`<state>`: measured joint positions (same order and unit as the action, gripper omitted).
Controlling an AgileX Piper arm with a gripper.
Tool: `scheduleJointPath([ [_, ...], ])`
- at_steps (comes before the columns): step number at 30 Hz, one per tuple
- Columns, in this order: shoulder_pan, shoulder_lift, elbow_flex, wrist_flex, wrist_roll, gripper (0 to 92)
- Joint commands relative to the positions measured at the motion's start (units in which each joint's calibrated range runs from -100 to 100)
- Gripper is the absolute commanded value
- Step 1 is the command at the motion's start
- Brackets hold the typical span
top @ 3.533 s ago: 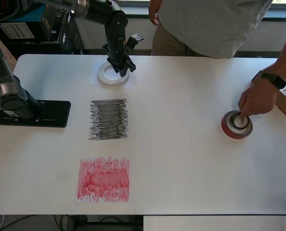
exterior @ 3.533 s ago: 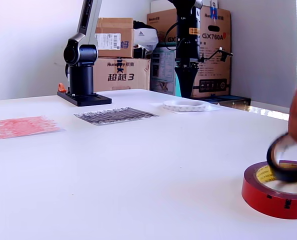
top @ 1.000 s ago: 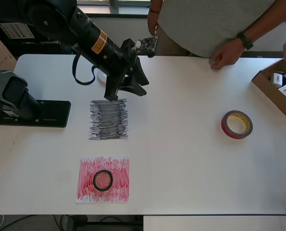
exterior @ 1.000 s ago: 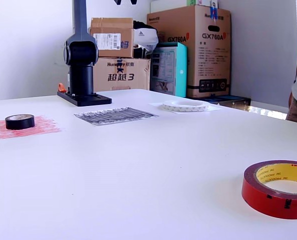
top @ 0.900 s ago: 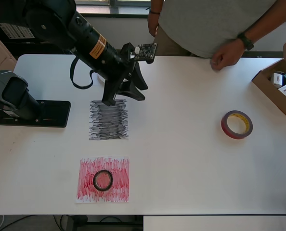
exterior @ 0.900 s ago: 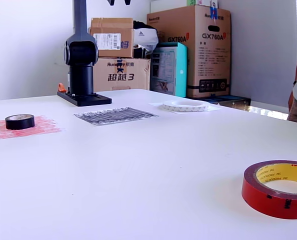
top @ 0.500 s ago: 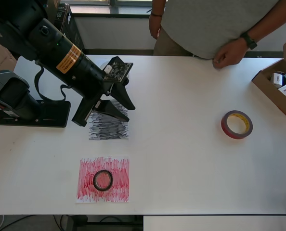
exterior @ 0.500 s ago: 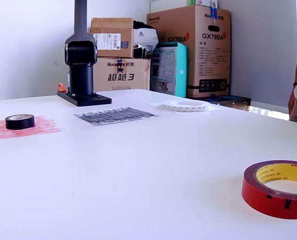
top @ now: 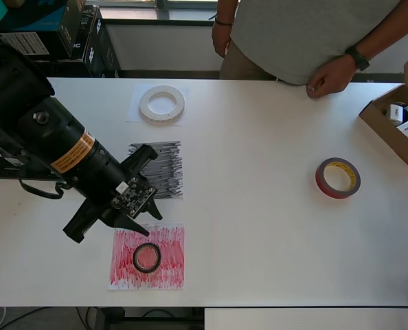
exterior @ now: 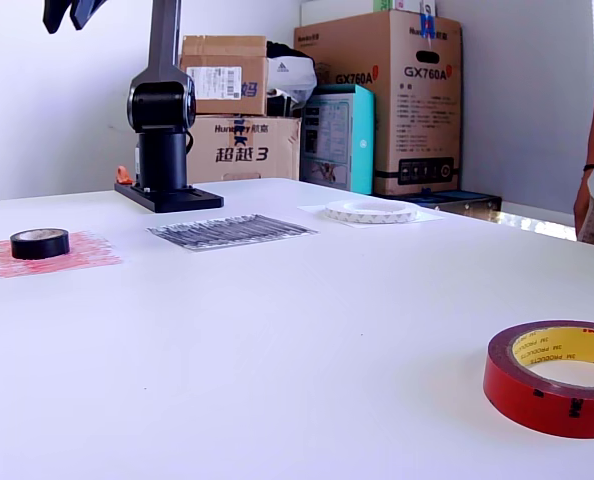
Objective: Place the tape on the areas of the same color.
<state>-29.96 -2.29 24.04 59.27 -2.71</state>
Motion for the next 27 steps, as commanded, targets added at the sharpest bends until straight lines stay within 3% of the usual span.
scheduleJointPath([
  [1,-4.2,0.6,5.4,-0.3,-6.5,34.5],
  [15,-5.1,10.6,4.9,-0.9,-21.1,34.5],
  [27,-4.0,18.2,5.2,-3.7,-27.9,35.2],
])
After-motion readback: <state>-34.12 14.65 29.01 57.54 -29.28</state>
